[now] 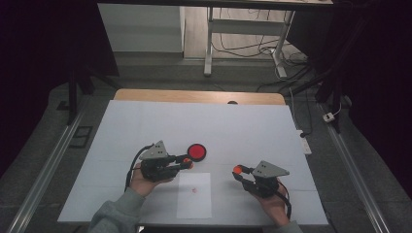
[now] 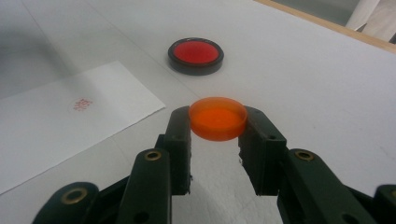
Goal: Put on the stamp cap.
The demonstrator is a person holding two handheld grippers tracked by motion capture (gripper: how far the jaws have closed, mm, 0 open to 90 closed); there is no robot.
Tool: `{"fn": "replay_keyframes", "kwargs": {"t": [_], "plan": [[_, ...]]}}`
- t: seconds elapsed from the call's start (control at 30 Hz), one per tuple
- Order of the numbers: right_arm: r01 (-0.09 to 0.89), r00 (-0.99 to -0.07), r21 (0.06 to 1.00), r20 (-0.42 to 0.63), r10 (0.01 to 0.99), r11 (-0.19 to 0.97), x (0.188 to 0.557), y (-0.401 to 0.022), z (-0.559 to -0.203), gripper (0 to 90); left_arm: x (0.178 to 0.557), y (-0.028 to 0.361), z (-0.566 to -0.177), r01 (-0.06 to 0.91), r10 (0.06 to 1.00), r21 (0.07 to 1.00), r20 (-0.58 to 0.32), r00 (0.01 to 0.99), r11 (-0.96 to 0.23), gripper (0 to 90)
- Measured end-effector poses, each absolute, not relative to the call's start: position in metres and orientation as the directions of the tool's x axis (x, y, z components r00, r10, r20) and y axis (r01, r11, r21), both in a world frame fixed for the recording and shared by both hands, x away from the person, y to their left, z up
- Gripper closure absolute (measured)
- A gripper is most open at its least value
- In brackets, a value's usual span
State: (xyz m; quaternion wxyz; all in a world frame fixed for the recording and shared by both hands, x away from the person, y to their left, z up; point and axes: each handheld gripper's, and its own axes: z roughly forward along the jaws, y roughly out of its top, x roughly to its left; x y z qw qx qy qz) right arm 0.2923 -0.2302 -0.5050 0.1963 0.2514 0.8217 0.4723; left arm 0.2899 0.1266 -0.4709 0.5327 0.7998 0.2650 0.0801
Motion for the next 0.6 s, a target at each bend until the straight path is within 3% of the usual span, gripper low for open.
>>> {"fn": "replay_keyframes", "kwargs": {"t": [0.6], "plan": [[0.213,-0.825,0.872,-0.082,0.560,0.441,0.292,-0.209,-0.508,64.6,0.289,0.123,-0.472,0.340,0.498,0.893,-0.160,0.852,-0.294,72.0]]}}
